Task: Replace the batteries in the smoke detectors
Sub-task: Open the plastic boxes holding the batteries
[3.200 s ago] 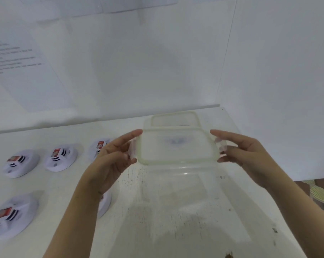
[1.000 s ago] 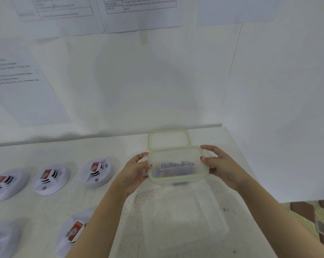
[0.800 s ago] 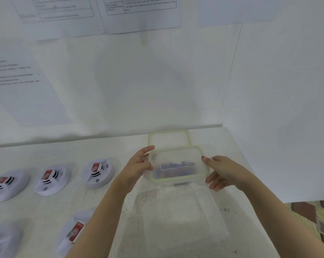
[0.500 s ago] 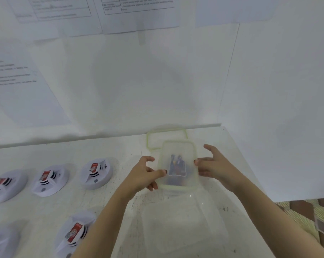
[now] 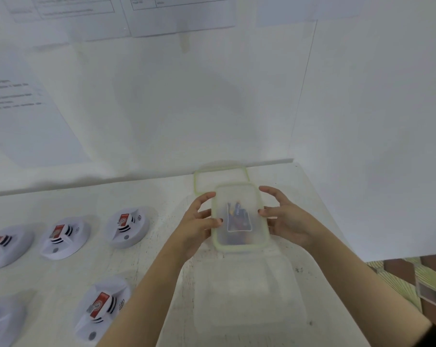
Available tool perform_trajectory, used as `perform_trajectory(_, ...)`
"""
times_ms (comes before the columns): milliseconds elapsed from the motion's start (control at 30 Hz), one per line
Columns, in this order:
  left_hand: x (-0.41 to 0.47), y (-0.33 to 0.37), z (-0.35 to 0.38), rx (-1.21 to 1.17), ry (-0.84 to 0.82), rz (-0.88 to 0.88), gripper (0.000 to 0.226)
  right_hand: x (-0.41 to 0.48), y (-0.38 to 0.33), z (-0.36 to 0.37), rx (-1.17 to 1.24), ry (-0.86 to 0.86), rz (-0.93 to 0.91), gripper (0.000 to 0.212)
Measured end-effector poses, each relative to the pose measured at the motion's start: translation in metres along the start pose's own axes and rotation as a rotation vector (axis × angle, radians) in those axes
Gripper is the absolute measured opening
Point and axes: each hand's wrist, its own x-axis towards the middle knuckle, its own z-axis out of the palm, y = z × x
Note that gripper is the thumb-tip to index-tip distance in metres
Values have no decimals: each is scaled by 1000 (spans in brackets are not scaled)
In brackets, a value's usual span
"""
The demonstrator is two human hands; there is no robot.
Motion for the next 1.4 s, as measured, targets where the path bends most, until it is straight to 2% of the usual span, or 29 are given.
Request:
perform_trajectory(100,6,-1,-2,-97,-46,-50,65,5,0,1,39,-4,30,51)
perform_trajectory(267,9,0,-5,-77,-108,-77,64,9,0,1,62,-34,38,43)
perform_trajectory(367,12,0,-6,-95,-54,-8,57,12,2,1,22,6,-54,39)
perform_trajectory(533,7,2,-5,57,-14,5,51,7,7,1,-111,41,-151,35)
perform_trajectory(600,4,6,-3,132,40,32,57,3,7,1,-199,87,-186,34)
perform_trajectory(667,3,12,-2,166,100,81,50,1,3,3,-276,141,-235,33)
perform_trajectory(800,1,23,-4,118,194,209,25,-3,-11,8,-325,169,-292,39)
perform_trajectory(900,-5,35,-6,114,181,238,36,-4,-27,13,-359,169,-294,49)
perform_trajectory(967,-10,45,-7,165,171,198,42,-7,-41,18,-298,122,-309,53)
perform_trajectory(1067,-14,61,-6,367,214,147,34,-15,-64,26,-254,64,-393,56)
perform_trajectory(1200,-24,85,-2,373,282,241,27,-27,-89,38,-415,28,-539,58)
perform_trajectory(1267,-29,101,1,278,209,240,26,-32,-95,45,-547,24,-629,56)
perform_trajectory(1333,-29,113,4,172,100,167,27,-36,-95,54,-687,39,-716,55)
perform_trajectory(1400,-23,117,7,138,64,113,25,-36,-90,63,-857,63,-792,53)
